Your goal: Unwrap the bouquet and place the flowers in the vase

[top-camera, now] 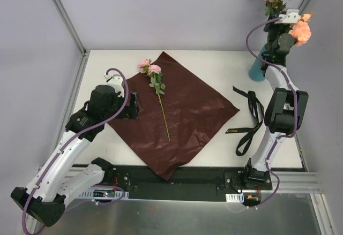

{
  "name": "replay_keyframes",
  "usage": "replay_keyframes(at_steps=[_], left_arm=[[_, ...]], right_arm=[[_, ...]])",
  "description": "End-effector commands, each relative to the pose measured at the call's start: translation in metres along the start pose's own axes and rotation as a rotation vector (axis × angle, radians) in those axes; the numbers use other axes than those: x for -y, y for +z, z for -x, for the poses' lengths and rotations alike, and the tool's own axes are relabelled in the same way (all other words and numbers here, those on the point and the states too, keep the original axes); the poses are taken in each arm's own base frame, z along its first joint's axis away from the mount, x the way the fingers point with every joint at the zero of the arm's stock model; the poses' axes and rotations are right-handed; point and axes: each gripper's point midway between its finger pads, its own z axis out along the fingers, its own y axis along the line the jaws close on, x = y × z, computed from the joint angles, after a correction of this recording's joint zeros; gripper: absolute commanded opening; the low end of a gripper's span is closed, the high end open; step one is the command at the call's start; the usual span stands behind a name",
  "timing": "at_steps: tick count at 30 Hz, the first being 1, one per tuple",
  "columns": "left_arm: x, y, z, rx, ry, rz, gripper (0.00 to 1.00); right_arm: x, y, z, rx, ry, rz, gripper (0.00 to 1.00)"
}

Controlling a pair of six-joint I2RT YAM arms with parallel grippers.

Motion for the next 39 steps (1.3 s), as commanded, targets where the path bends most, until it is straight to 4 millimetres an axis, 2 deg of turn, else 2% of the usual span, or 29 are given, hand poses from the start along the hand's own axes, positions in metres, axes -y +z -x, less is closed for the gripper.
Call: replay_keyframes(at_steps=[1, 4, 7, 10, 14, 16, 19, 26, 31, 35, 39], left_arm=[[-0.002, -0.004, 0.009, 0.033, 0.004, 0.002, 0.99], [-0.002, -0.007, 0.010, 0.047, 0.002, 0.001, 0.99], [0.000, -0.007, 0.010, 0.044, -0.003, -0.011, 0.99], [0.002, -0.008, 0.011, 0.047, -0.014, -0.021, 0.99], [0.003, -0.012, 0.012, 0.060, -0.026, -0.031, 0.99], [0.004, -0.014, 0.012, 0.063, -0.028, -0.038, 0.99], [0.006, -0.017, 0.013, 0.075, -0.032, -0.052, 0.99], [0.001, -0.021, 0.013, 0.096, -0.033, -0.030, 0.99], [-0.002, -0.023, 0.013, 0.109, -0.043, -0.016, 0.99], [-0.006, -0.014, 0.012, 0.097, -0.092, 0.021, 0.99], [0.006, 0.003, 0.011, 0.020, -0.194, 0.000, 0.88]], right_arm=[[0.007, -0.007, 0.018, 0.080, 0.011, -0.025, 0.00], [0.012, -0.018, 0.005, 0.051, 0.007, -0.059, 0.00], [0.016, -0.030, 0.001, 0.030, 0.025, -0.087, 0.11], [0.022, -0.048, -0.005, -0.050, 0.047, -0.196, 0.19], [0.006, -0.078, -0.011, -0.176, 0.047, -0.246, 0.29], [0.005, -0.090, -0.016, -0.246, 0.065, -0.289, 0.32], [0.005, -0.107, -0.016, -0.322, 0.104, -0.347, 0.35], [-0.011, -0.161, -0.001, -0.468, 0.280, -0.406, 0.39], [-0.034, -0.205, 0.013, -0.628, 0.440, -0.384, 0.40], [-0.072, -0.258, 0.017, -0.784, 0.604, -0.332, 0.38], [-0.117, -0.307, 0.014, -0.909, 0.719, -0.197, 0.36]])
